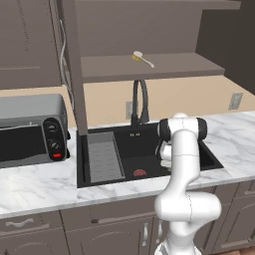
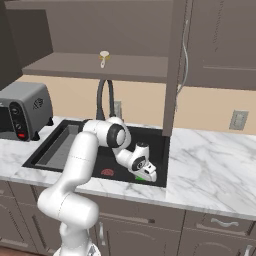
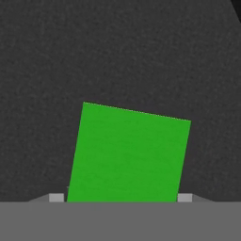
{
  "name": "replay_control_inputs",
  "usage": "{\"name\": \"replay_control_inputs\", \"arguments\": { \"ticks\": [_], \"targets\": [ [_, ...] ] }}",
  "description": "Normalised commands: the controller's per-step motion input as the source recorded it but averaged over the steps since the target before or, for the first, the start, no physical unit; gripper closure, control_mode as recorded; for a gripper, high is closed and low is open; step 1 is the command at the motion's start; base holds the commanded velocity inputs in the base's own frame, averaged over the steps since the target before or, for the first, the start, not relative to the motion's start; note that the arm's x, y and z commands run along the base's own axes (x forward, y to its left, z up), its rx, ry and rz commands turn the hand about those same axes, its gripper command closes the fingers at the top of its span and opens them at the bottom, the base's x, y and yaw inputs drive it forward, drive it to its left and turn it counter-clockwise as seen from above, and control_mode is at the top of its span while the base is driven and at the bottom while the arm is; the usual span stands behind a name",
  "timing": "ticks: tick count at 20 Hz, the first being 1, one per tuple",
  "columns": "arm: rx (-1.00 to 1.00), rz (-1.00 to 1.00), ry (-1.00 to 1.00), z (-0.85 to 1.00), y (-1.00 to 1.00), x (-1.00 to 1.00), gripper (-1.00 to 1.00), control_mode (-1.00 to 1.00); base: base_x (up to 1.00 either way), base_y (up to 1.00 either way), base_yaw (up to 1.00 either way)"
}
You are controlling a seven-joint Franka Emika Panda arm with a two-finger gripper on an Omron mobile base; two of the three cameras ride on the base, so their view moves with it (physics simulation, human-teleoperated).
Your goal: Pick up the dish brush and sponge from the sink, and place them back in the cabinet, and close the cabinet doors.
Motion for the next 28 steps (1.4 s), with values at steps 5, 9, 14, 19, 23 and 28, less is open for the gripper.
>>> {"name": "replay_control_inputs", "arguments": {
  "ticks": [5, 9, 14, 19, 23, 28],
  "targets": [
    [0.0, 0.0, 0.0, 0.0, 0.0, 0.0, 1.0, -1.0, 0.0, 0.0, 0.0],
    [0.0, 0.0, 0.0, 0.0, 0.0, 0.0, 1.0, -1.0, 0.0, 0.0, 0.0],
    [0.0, 0.0, 0.0, 0.03, 0.0, 0.08, 1.0, -1.0, 0.0, 0.0, 0.0],
    [0.0, 0.0, 0.0, 0.24, 0.0, 0.08, 1.0, -1.0, 0.0, 0.0, 0.0],
    [0.0, 0.0, 0.0, 0.37, 0.0, 0.1, 1.0, -1.0, 0.0, 0.0, 0.0],
    [0.0, 0.0, 0.0, 0.45, 0.0, 0.02, 1.0, -1.0, 0.0, 0.0, 0.0]
  ]
}}
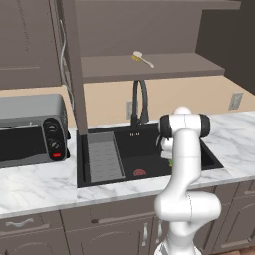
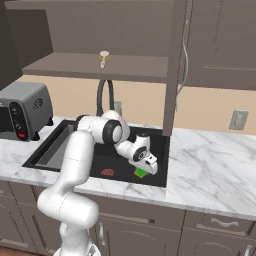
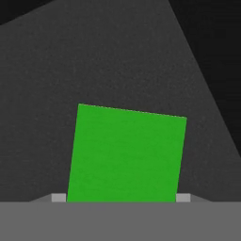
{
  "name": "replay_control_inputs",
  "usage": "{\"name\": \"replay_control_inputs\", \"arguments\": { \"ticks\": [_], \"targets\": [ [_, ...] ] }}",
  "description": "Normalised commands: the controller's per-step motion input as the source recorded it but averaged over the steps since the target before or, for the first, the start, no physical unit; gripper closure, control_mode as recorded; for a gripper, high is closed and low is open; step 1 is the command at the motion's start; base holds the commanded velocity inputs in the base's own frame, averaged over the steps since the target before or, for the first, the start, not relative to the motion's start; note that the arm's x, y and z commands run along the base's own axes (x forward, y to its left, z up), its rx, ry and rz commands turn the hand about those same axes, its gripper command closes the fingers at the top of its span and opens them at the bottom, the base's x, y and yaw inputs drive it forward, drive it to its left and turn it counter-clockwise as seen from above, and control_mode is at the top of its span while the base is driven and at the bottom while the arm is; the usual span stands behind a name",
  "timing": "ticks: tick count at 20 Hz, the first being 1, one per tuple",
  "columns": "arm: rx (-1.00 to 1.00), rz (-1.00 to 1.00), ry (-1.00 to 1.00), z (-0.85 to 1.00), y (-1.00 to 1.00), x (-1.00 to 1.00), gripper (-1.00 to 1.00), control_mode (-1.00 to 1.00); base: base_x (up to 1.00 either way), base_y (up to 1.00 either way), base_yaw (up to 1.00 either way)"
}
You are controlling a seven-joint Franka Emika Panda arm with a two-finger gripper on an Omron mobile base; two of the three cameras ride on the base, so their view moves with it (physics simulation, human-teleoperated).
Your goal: Pick up the dish brush and sponge from the sink, and place them back in the cabinet, and close the cabinet doors.
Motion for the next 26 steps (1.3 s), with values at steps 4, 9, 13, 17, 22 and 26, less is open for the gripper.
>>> {"name": "replay_control_inputs", "arguments": {
  "ticks": [4, 9, 13, 17, 22, 26],
  "targets": [
    [0.0, 0.0, -0.01, 0.47, 0.0, 0.0, 1.0, -1.0, 0.0, 0.0, 0.0],
    [0.0, 0.01, 0.0, 0.48, 0.0, 0.0, 1.0, -1.0, 0.0, 0.0, 0.0],
    [0.0, 0.02, -0.01, 0.46, 0.0, -0.02, 1.0, -1.0, 0.0, 0.0, 0.0],
    [0.0, 0.02, 0.0, 0.48, 0.01, -0.05, 1.0, -1.0, 0.0, 0.0, 0.0],
    [0.0, 0.03, 0.0, 0.41, 0.09, -0.04, 1.0, -1.0, 0.0, 0.0, 0.0],
    [0.0, 0.03, 0.0, 0.4, 0.17, -0.08, 1.0, -1.0, 0.0, 0.0, 0.0]
  ]
}}
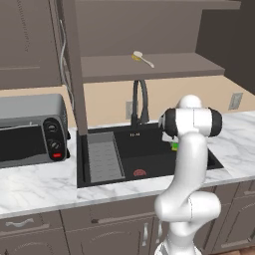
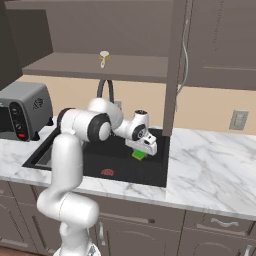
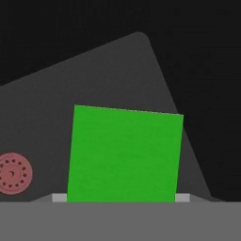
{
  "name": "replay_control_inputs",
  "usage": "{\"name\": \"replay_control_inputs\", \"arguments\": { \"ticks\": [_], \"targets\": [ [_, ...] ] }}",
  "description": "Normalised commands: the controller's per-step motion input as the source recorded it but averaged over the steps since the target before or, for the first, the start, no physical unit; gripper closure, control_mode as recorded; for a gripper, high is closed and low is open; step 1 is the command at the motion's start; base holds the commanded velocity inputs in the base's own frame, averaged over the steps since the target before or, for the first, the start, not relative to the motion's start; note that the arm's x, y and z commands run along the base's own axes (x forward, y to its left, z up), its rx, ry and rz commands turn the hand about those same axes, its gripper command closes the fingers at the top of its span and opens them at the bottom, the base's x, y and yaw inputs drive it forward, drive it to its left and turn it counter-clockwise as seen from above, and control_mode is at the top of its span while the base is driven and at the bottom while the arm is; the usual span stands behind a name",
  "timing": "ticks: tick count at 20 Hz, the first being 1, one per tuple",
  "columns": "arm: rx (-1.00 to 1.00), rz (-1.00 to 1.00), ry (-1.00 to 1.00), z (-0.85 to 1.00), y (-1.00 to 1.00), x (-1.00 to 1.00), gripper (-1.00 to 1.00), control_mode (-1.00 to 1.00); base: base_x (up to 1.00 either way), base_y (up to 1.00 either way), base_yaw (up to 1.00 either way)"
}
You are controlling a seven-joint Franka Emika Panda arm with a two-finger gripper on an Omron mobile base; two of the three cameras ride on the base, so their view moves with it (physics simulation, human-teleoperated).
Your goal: Pick up the dish brush and sponge from the sink, and place them back in the cabinet, and close the cabinet doors.
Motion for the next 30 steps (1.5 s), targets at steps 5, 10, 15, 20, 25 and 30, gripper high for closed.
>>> {"name": "replay_control_inputs", "arguments": {
  "ticks": [5, 10, 15, 20, 25, 30],
  "targets": [
    [0.0, 0.03, 0.0, 0.4, 0.18, -0.2, 1.0, -1.0, 0.0, 0.0, 0.0],
    [-0.01, 0.04, 0.0, 0.37, 0.05, -0.24, 1.0, -1.0, 0.0, 0.0, 0.0],
    [-0.01, 0.06, -0.01, 0.43, 0.0, -0.31, 1.0, -1.0, 0.0, 0.0, 0.0],
    [-0.03, 0.07, -0.04, 0.49, 0.0, -0.31, 1.0, -1.0, 0.0, 0.0, 0.0],
    [-0.02, 0.07, -0.02, 0.53, 0.0, -0.29, 1.0, -1.0, 0.0, 0.0, 0.0],
    [-0.01, 0.09, -0.03, 0.51, 0.0, -0.34, 1.0, -1.0, 0.0, 0.0, 0.0]
  ]
}}
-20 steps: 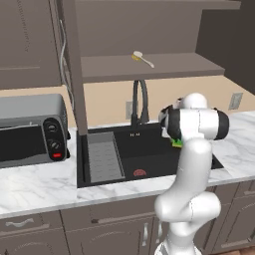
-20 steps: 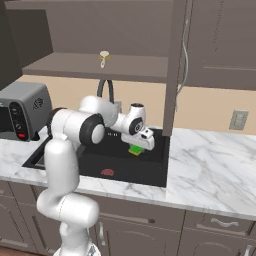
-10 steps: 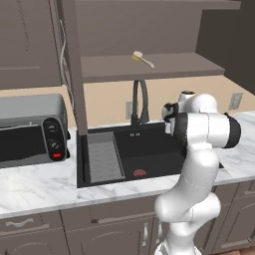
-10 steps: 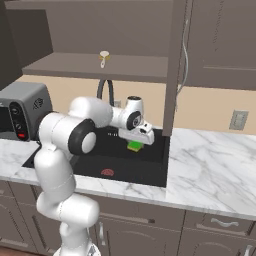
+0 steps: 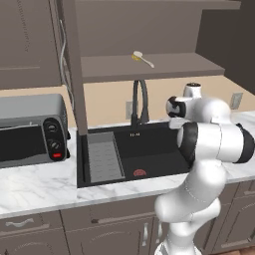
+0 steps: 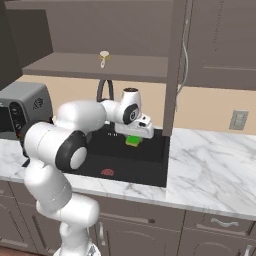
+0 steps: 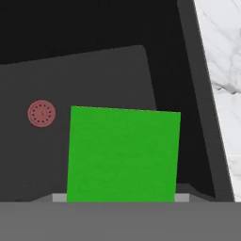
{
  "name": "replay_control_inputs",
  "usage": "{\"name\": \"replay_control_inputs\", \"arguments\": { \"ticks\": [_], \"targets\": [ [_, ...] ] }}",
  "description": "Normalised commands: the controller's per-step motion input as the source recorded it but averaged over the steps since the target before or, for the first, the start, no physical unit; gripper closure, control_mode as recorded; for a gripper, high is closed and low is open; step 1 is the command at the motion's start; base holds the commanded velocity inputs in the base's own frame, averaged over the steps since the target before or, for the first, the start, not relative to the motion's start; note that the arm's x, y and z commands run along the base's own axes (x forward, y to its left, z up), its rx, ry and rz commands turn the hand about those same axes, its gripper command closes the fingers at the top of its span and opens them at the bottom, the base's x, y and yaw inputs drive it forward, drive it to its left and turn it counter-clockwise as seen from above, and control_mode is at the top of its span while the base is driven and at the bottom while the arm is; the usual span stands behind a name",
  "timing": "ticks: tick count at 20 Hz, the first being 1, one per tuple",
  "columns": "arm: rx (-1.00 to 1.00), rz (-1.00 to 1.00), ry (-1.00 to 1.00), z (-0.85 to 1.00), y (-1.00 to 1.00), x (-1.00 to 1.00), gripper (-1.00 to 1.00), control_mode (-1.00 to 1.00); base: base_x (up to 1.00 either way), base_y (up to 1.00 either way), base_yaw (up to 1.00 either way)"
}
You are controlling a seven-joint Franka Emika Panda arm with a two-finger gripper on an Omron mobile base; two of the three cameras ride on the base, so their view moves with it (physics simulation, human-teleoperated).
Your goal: Pick up the dish brush and sponge from the sink, and place them back in the cabinet, and close the cabinet doors.
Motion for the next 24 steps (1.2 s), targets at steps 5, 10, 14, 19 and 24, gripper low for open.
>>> {"name": "replay_control_inputs", "arguments": {
  "ticks": [5, 10, 14, 19, 24],
  "targets": [
    [0.0, 0.09, -0.04, 0.53, 0.0, -0.35, 1.0, -1.0, 0.0, 0.0, 0.0],
    [0.0, 0.1, -0.01, 0.57, 0.01, -0.23, 1.0, -1.0, 0.0, 0.0, 0.0],
    [0.0, 0.08, -0.01, 0.57, 0.03, -0.2, 1.0, -1.0, 0.0, 0.0, 0.0],
    [0.0, 0.08, -0.02, 0.57, 0.05, -0.22, 1.0, -1.0, 0.0, 0.0, 0.0],
    [0.0, 0.08, -0.03, 0.54, 0.04, -0.24, 1.0, -1.0, 0.0, 0.0, 0.0]
  ]
}}
